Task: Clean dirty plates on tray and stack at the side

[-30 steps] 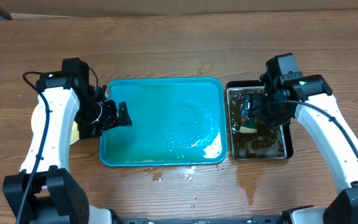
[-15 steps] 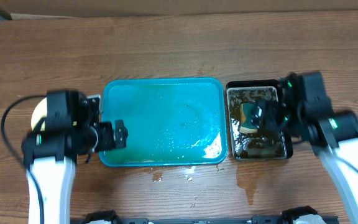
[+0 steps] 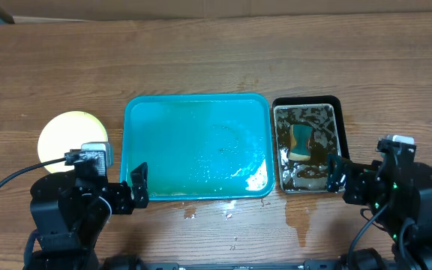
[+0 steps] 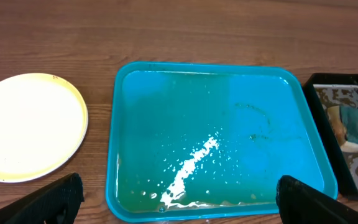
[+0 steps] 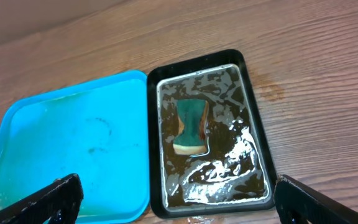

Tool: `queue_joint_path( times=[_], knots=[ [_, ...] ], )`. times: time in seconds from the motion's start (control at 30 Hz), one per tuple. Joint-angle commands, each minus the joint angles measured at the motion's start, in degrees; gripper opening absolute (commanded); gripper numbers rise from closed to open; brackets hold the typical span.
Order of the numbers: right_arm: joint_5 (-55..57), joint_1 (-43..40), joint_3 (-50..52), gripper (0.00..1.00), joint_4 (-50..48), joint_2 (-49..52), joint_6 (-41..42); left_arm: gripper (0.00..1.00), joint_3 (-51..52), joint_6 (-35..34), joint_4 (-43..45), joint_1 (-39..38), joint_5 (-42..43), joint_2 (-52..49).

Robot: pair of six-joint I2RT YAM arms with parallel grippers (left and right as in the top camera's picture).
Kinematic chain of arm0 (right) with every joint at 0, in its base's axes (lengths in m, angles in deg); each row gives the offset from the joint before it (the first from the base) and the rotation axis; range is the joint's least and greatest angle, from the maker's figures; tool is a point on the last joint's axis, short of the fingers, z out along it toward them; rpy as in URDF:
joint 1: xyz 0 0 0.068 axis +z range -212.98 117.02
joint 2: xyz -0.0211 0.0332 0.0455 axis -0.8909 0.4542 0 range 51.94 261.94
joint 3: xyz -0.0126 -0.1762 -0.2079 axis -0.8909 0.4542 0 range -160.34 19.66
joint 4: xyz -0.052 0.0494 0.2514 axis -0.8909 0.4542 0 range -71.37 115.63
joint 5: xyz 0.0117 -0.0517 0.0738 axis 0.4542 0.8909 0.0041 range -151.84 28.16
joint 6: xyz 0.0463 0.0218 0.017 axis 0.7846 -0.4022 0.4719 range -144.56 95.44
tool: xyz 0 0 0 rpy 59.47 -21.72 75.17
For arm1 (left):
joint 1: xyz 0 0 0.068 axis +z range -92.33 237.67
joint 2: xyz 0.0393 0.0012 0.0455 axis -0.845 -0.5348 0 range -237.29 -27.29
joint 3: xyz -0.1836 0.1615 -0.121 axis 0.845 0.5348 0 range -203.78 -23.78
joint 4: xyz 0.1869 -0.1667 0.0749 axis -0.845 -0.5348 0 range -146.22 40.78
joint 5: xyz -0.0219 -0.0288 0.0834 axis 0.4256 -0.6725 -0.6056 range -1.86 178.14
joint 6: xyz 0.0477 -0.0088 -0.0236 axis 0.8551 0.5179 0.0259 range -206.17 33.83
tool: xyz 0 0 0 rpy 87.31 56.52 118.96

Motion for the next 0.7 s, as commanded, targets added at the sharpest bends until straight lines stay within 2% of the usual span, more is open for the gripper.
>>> queue_joint_path(
  times=[0.0, 0.67],
  knots=[
    [1.2, -0.4, 0.4, 1.00, -0.2, 0.1, -0.3, 1.00, 0.7, -0.2, -0.9, -0.5, -0.5, 0.0],
    [1.2, -0.5, 0.5, 1.00, -0.2, -1.0, -0.3, 1.00, 0.7, -0.2, -1.1, -0.5, -0.5, 0.0]
  ],
)
